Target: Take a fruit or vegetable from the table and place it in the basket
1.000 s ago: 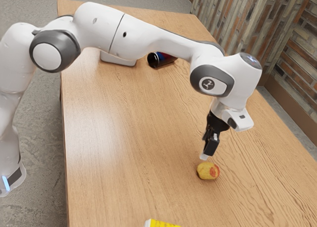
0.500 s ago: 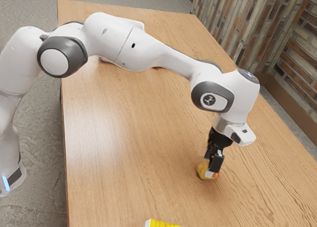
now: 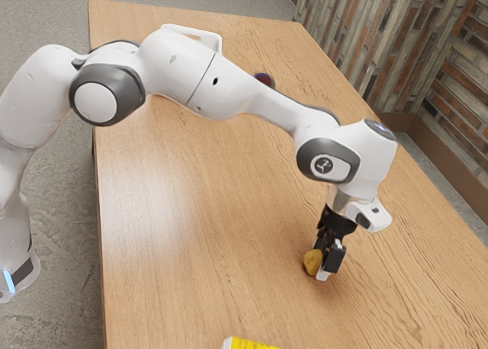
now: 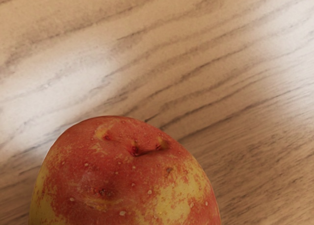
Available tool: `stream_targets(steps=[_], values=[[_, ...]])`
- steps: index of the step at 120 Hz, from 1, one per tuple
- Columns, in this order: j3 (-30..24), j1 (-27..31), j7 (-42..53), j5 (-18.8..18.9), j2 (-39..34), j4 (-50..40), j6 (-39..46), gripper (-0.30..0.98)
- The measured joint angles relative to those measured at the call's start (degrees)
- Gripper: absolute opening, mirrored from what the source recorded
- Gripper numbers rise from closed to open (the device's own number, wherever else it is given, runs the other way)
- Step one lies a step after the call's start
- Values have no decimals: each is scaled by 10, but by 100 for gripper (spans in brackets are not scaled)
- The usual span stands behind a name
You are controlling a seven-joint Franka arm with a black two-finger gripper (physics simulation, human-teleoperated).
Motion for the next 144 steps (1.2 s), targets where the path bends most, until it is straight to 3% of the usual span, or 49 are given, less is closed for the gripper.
stream_targets(steps=[21,37,63,79,102,114,131,144], values=[[2,0,-3,-1,0,0,4,40],[15,-12,-10,6,-20,-1,-5,35],[90,-30,-32,62,-201,-47,-82,34],[95,75,-30,96,-282,-88,-128,34],[116,249,18,108,-292,-86,-151,34],[160,309,61,105,-260,-60,-139,34],[169,468,129,84,-183,16,-117,34],[168,501,177,63,-123,77,-107,34]])
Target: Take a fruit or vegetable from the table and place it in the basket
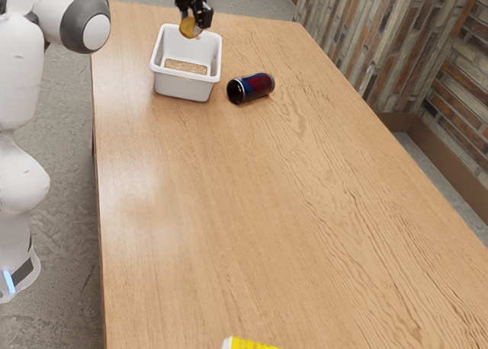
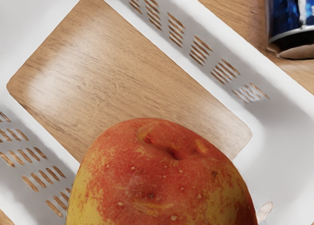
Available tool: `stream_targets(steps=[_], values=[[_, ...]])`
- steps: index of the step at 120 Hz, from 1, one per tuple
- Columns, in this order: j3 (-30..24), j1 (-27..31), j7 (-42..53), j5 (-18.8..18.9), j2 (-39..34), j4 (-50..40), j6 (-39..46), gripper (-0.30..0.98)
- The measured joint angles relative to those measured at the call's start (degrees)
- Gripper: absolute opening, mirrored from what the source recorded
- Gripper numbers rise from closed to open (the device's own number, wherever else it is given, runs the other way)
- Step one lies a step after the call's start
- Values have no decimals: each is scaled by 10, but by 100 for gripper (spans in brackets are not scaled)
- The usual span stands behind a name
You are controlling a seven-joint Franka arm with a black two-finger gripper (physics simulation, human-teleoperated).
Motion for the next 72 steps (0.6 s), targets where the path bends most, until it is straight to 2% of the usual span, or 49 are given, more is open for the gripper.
stream_targets(steps=[14,28,41,57,62,65,69,72], values=[[-5,32,45,-19,57,58,5,34],[-15,48,85,-33,88,74,8,34],[-20,52,122,-41,93,75,8,52],[-40,47,160,-42,83,74,8,62],[-47,25,167,-36,46,57,6,64],[-49,-9,166,-23,-1,25,3,65],[-50,-77,161,-2,-68,-19,-3,66],[-50,-149,151,16,-119,-57,-9,66]])
